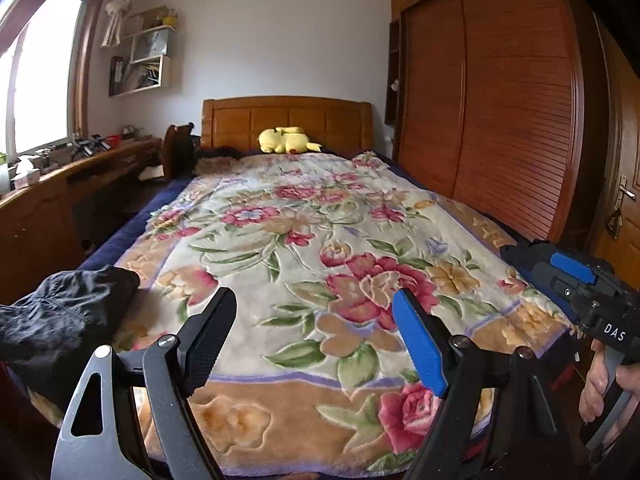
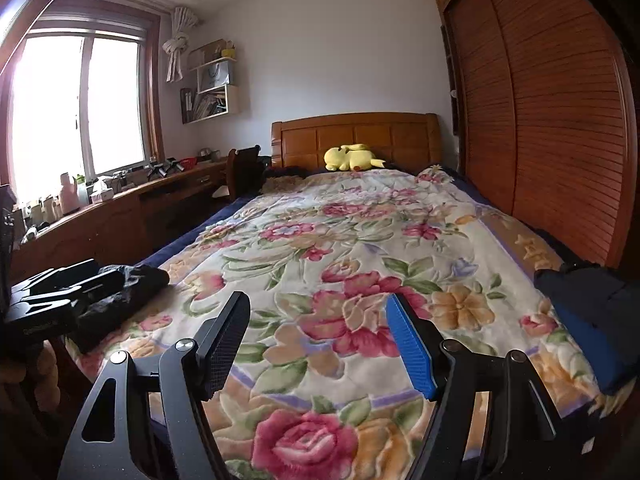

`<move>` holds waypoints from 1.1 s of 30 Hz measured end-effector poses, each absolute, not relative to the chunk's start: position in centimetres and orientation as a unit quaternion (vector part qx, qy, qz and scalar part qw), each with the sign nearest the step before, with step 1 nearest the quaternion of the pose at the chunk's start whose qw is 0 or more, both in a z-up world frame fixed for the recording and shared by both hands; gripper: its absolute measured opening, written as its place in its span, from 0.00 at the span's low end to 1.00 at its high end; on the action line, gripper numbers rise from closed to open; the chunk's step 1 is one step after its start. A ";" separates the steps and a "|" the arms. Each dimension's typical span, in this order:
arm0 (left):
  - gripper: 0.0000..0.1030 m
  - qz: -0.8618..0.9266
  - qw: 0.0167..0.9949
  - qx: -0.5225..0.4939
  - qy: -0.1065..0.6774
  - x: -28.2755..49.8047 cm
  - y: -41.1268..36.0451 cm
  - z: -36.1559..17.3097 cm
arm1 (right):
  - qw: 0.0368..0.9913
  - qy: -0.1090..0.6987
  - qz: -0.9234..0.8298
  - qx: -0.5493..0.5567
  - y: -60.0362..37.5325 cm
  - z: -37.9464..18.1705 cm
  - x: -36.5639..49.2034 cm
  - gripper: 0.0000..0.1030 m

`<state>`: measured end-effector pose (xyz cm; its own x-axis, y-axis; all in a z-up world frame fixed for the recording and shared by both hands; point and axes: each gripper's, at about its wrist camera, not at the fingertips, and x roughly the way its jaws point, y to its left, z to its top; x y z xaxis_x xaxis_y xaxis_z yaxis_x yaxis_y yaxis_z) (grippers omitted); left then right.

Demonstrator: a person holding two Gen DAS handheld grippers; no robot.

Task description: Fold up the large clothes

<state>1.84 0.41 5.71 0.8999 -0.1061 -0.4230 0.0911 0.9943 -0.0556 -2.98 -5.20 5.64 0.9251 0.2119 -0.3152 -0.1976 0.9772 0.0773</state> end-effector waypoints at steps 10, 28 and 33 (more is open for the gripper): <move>0.79 -0.037 0.978 -0.023 0.205 1.0 1.2 5.6 | 0.981 0.162 0.103 0.025 -5.9 4.9 -1.5 0.70; 0.79 -0.031 0.978 -0.017 0.205 0.5 1.3 5.7 | 0.980 0.164 0.113 0.020 -7.7 5.1 -2.1 0.70; 0.79 -0.030 0.978 -0.014 0.207 0.5 1.2 5.6 | 0.979 0.165 0.116 0.018 -7.8 5.2 -2.2 0.70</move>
